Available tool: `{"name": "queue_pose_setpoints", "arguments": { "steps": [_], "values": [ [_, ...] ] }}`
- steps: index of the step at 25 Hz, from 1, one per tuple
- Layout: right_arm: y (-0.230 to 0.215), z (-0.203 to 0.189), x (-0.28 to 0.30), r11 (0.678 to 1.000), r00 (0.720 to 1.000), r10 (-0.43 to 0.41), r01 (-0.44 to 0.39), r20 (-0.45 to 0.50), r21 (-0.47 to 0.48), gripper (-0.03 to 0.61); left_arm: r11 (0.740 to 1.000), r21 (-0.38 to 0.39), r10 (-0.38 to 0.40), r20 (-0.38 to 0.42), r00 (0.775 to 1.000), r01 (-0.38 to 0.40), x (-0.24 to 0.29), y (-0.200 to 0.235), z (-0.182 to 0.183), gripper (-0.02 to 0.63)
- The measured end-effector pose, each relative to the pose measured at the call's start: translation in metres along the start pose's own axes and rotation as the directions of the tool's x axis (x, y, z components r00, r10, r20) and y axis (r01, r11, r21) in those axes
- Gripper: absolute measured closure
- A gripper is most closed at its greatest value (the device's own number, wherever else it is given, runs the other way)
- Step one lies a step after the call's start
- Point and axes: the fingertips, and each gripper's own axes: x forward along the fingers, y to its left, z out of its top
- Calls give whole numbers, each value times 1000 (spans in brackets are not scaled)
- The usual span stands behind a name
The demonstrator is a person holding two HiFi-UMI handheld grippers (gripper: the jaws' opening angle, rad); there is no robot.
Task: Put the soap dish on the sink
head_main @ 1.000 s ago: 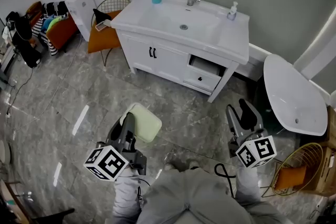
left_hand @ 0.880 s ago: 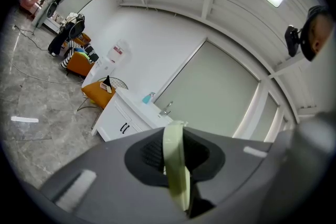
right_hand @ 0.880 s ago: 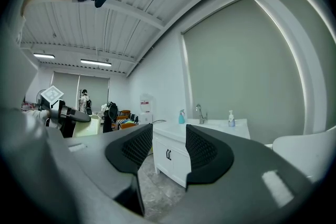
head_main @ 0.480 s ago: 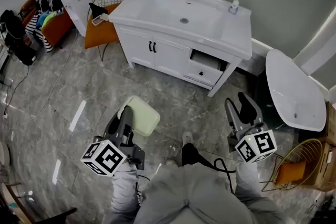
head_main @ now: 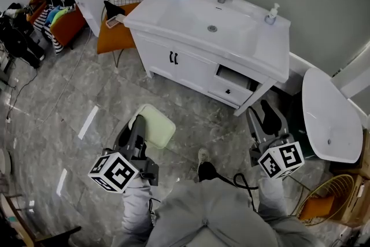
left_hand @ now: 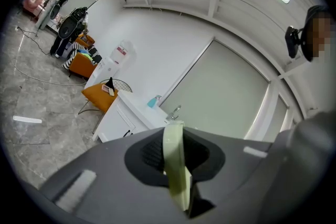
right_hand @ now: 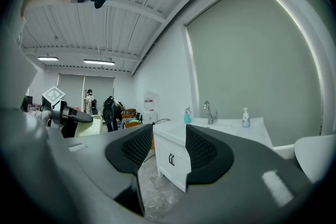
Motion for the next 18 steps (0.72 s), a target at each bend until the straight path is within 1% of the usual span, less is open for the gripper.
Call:
{"name": "queue_pose_setpoints", "arguments": {
  "steps": [6,11,18],
  "values": [
    [-37,5,48,999,999,35,-35,-6,12,400,1000,4,19,18,1000,-19,56,-7,14,526],
    [-71,13,85,998,998,55,-55,4,27,400,999,2,44,19,999,-44,102,-18,20,526],
    [-107,15,129,994,995,100,-100,3,46,400,998,25,53,51,997,-55,155,-27,32,526]
  ]
}}
